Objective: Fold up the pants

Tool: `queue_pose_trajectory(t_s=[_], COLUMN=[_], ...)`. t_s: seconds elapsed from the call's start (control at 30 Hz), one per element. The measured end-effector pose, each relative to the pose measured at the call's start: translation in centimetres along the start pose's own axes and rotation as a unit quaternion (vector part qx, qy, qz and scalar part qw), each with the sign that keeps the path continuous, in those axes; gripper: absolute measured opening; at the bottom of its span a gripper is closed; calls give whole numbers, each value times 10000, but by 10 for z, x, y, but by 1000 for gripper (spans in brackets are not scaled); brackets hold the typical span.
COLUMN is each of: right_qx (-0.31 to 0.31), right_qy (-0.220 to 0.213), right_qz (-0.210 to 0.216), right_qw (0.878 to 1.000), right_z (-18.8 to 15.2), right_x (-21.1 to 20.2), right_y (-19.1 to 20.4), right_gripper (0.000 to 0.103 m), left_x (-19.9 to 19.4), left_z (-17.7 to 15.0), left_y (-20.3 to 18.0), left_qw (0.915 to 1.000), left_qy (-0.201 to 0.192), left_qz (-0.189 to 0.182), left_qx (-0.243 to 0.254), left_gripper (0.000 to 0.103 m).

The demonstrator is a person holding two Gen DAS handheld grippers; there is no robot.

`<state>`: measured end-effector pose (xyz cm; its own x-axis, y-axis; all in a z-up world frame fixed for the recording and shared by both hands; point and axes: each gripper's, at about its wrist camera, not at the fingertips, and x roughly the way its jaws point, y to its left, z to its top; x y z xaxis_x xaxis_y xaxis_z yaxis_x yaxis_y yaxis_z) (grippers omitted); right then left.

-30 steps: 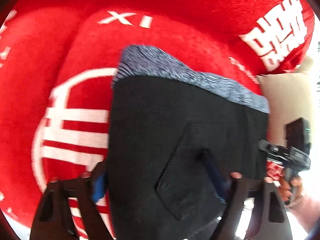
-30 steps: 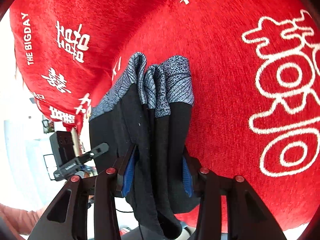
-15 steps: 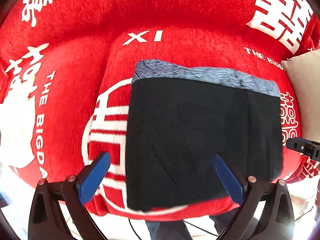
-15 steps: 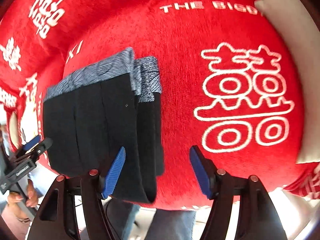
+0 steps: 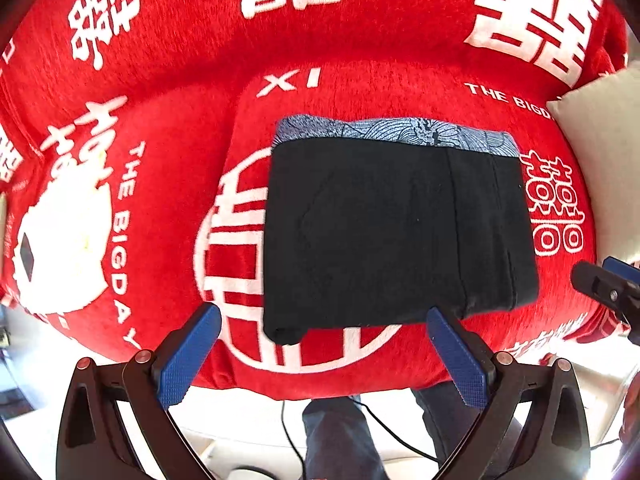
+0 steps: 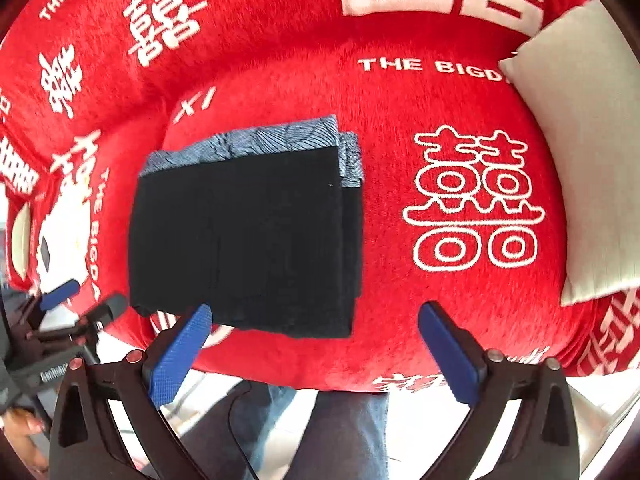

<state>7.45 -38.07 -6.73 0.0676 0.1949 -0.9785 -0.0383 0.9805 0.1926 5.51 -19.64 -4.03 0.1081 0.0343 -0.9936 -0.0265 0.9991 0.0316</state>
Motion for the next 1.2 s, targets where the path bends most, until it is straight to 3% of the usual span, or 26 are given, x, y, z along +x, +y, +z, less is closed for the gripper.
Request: queue_pose_trajectory(t_s=[0.17,0.5,1.2], right_qx=[263,157,35], right_qy=[-71,-201,-159], right_qz=[-52,-384,-701], right_qw=[9996,9989,9974], right_z=[-13,-28,-21], right_x=[-10,-28,-30], right_y=[14,41,56], right_gripper=[103,103,103], left_x=[-15,-23,-25], left_z=[-7,-14,-10], left_y=[8,14,14], left_qw=[9999,9998,9992], left_qy=[-110,-48,58], left_qz=[14,3,-129], left_qx=[65,213,361], left_gripper=[103,103,103])
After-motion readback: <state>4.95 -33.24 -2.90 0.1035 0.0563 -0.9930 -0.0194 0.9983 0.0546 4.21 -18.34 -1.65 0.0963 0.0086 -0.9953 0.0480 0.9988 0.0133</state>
